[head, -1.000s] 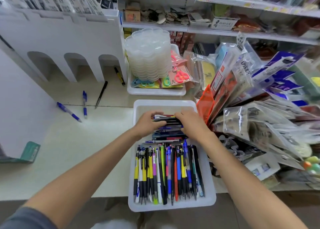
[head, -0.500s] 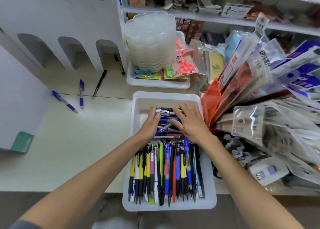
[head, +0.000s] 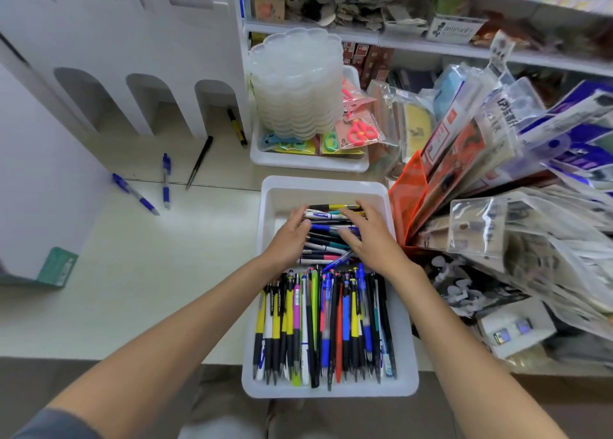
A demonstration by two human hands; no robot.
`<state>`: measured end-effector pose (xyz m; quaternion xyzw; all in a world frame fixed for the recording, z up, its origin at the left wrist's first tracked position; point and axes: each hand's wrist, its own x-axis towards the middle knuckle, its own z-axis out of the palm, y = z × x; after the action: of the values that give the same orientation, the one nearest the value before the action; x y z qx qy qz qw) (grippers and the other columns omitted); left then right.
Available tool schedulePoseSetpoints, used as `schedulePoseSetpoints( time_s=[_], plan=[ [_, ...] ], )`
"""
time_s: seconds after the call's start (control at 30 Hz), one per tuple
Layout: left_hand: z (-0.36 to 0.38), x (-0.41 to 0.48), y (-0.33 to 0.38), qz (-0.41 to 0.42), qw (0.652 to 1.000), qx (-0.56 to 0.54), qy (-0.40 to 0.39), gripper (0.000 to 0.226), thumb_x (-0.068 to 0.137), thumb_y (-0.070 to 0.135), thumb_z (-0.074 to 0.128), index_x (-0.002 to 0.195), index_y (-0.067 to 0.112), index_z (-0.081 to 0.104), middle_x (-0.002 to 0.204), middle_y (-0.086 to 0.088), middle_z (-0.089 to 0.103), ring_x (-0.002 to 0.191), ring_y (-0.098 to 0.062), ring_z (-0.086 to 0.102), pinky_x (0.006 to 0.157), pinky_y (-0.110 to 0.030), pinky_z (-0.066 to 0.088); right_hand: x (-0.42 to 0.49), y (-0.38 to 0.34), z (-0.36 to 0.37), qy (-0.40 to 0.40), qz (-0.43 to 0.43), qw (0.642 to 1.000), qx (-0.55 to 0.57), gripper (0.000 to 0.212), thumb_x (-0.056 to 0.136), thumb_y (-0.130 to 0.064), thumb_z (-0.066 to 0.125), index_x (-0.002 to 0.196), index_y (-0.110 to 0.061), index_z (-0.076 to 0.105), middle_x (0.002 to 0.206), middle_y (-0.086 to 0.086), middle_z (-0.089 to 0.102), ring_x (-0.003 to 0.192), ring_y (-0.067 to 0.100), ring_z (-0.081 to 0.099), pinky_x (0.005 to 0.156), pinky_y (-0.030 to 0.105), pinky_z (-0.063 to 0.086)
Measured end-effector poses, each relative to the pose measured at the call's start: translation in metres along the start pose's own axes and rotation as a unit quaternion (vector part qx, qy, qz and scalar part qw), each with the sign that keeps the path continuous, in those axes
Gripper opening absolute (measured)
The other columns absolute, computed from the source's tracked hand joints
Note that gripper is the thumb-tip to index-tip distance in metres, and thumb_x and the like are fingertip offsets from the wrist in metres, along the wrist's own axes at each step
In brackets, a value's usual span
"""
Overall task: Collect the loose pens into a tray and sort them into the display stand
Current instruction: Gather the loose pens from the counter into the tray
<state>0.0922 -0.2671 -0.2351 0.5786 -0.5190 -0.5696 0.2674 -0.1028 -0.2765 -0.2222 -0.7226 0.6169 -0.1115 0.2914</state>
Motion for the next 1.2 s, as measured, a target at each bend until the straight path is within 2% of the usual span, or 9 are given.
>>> schedulePoseSetpoints(
  time_s=[0.23, 0.3, 0.4, 0.5, 0.63, 0.77, 0.87, 1.03, 1.2],
  plan=[
    [0.0, -0.004, 0.0, 0.027, 0.999, 0.018, 0.01, 0.047, 0.11, 0.026, 0.027, 0.157, 0.028, 0.022, 0.166, -0.001, 0.01, 0.152, -0.017, 0.013, 0.1, -0.01, 0.018, -0.014, 0.007, -0.016, 0.011, -0.028, 1.0, 0.001, 0.035, 0.082, 0.001, 0.063, 0.112, -0.018, 0.067, 0.145, 0.005, 0.037, 0.14, 0.021, 0.03, 0.115, 0.028, 0.023],
    [-0.001, -0.003, -0.001, 0.028, 0.999, 0.02, 0.007, 0.047, 0.11, 0.027, 0.027, 0.156, 0.03, 0.024, 0.166, -0.003, 0.011, 0.152, -0.016, 0.011, 0.109, -0.018, 0.015, -0.019, 0.009, -0.016, 0.004, -0.044, 0.998, -0.041, 0.027, 0.083, -0.001, 0.066, 0.103, -0.02, 0.069, 0.145, 0.004, 0.036, 0.141, 0.019, 0.027, 0.115, 0.028, 0.021],
    [0.0, -0.004, 0.002, 0.018, 1.0, 0.0, -0.007, 0.045, 0.11, 0.028, 0.027, 0.155, 0.029, 0.03, 0.165, -0.001, 0.014, 0.147, -0.01, 0.02, 0.1, -0.007, 0.027, -0.019, 0.012, -0.014, -0.004, -0.072, 0.99, -0.124, 0.02, 0.085, -0.013, 0.072, 0.104, -0.021, 0.073, 0.149, 0.006, 0.035, 0.144, 0.021, 0.023, 0.12, 0.039, 0.022],
    [-0.002, -0.003, 0.003, 0.006, 1.0, -0.02, -0.001, 0.044, 0.109, 0.033, 0.027, 0.154, 0.034, 0.031, 0.165, -0.001, 0.019, 0.15, -0.02, 0.021, 0.117, -0.03, 0.026, -0.017, 0.011, -0.015, -0.025, -0.073, 0.983, -0.165, 0.019, 0.087, -0.022, 0.073, 0.106, -0.019, 0.074, 0.148, 0.008, 0.038, 0.144, 0.023, 0.023, 0.12, 0.042, 0.023],
    [-0.005, -0.002, 0.006, -0.015, 0.999, -0.045, 0.019, 0.046, 0.109, 0.041, 0.022, 0.153, 0.035, 0.031, 0.161, -0.001, 0.029, 0.146, -0.025, 0.03, 0.113, -0.04, 0.029, -0.016, 0.002, -0.019, 0.063, -0.039, 0.997, 0.032, 0.007, 0.09, -0.017, 0.07, 0.095, -0.015, 0.073, 0.119, 0.0, 0.051, 0.115, 0.011, 0.045, 0.101, 0.023, 0.033],
    [-0.003, -0.002, 0.01, -0.023, 0.997, -0.066, 0.041, 0.052, 0.108, 0.047, 0.018, 0.157, 0.033, 0.018, 0.164, 0.0, 0.022, 0.149, -0.023, 0.023, 0.118, -0.041, 0.024, -0.002, -0.001, -0.019, 0.154, -0.057, 0.986, 0.029, 0.011, 0.093, -0.007, 0.063, 0.101, -0.01, 0.069, 0.105, 0.005, 0.062, 0.101, 0.018, 0.057, 0.088, 0.021, 0.04],
    [0.002, 0.0, 0.009, -0.006, 0.998, -0.056, 0.037, 0.053, 0.108, 0.044, 0.015, 0.159, 0.032, 0.007, 0.166, 0.004, 0.009, 0.152, -0.018, 0.011, 0.12, -0.037, 0.014, 0.007, -0.006, -0.011, 0.103, -0.054, 0.993, -0.017, 0.031, 0.096, -0.003, 0.055, 0.125, -0.009, 0.063, 0.126, 0.007, 0.06, 0.122, 0.022, 0.052, 0.104, 0.023, 0.033],
    [0.008, 0.006, 0.009, 0.026, 0.999, 0.028, 0.019, 0.052, 0.109, 0.041, 0.014, 0.158, 0.024, 0.021, 0.166, 0.002, 0.01, 0.153, -0.015, 0.008, 0.12, -0.029, 0.008, 0.01, -0.008, 0.006, 0.058, -0.064, 0.995, -0.057, 0.042, 0.096, 0.003, 0.044, 0.136, -0.007, 0.056, 0.137, 0.011, 0.057, 0.131, 0.026, 0.047, 0.115, 0.036, 0.032],
    [-0.007, 0.003, 0.023, 0.061, 0.995, 0.029, 0.077, 0.047, 0.109, 0.03, 0.027, 0.153, 0.013, 0.033, 0.159, -0.005, 0.034, 0.147, -0.018, 0.03, 0.116, -0.026, 0.022, 0.008, -0.03, -0.002, 0.092, -0.046, 0.995, -0.019, 0.04, 0.098, -0.006, 0.048, 0.137, -0.012, 0.054, 0.137, 0.006, 0.057, 0.13, 0.022, 0.046, 0.112, 0.031, 0.031]
  ],
)
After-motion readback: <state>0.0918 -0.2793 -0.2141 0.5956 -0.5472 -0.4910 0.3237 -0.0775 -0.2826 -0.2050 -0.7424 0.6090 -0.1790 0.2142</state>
